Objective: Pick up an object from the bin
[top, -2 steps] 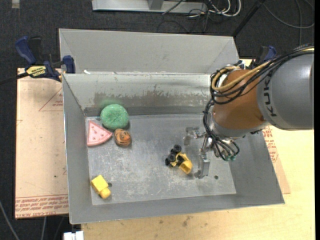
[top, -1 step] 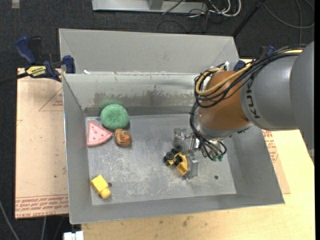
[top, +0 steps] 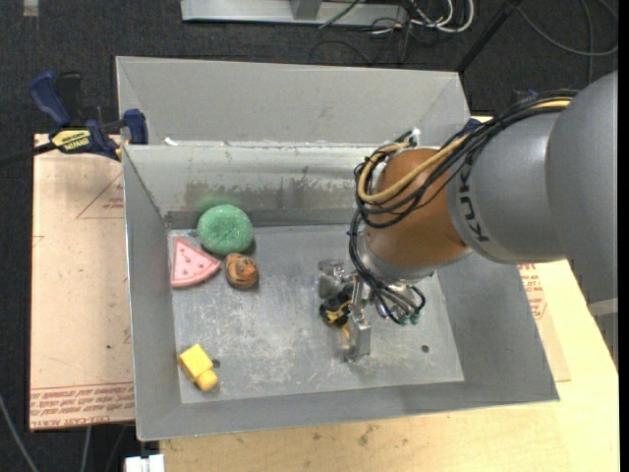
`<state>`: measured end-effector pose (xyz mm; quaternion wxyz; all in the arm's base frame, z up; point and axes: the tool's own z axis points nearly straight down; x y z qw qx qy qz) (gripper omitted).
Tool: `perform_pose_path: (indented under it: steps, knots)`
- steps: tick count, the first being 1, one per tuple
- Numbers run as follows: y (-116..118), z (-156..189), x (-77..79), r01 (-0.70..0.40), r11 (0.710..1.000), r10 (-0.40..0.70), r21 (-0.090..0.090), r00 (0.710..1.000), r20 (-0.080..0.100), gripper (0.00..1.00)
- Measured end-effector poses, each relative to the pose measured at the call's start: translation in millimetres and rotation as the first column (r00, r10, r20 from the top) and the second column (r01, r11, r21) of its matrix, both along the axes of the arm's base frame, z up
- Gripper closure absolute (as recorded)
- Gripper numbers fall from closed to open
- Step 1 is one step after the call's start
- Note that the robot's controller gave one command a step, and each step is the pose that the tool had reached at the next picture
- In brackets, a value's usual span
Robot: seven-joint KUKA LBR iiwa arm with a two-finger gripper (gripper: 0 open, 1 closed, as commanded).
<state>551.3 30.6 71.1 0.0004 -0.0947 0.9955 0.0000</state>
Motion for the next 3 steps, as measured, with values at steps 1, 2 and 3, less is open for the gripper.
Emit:
perform_pose_path:
  steps: [1, 2, 3]
  knots:
    - [19, -1, 3.8, -0.135, 0.991, 0.135, 0.003, 0.991, 0.002, 0.0]
    - [-6, -1, 27.4, -0.019, 1.0, 0.019, 0.002, 1.0, 0.003, 0.0]
    - [-41, 1, 27.5, -0.164, 0.986, 0.164, 0.001, 0.986, 0.001, 1.0]
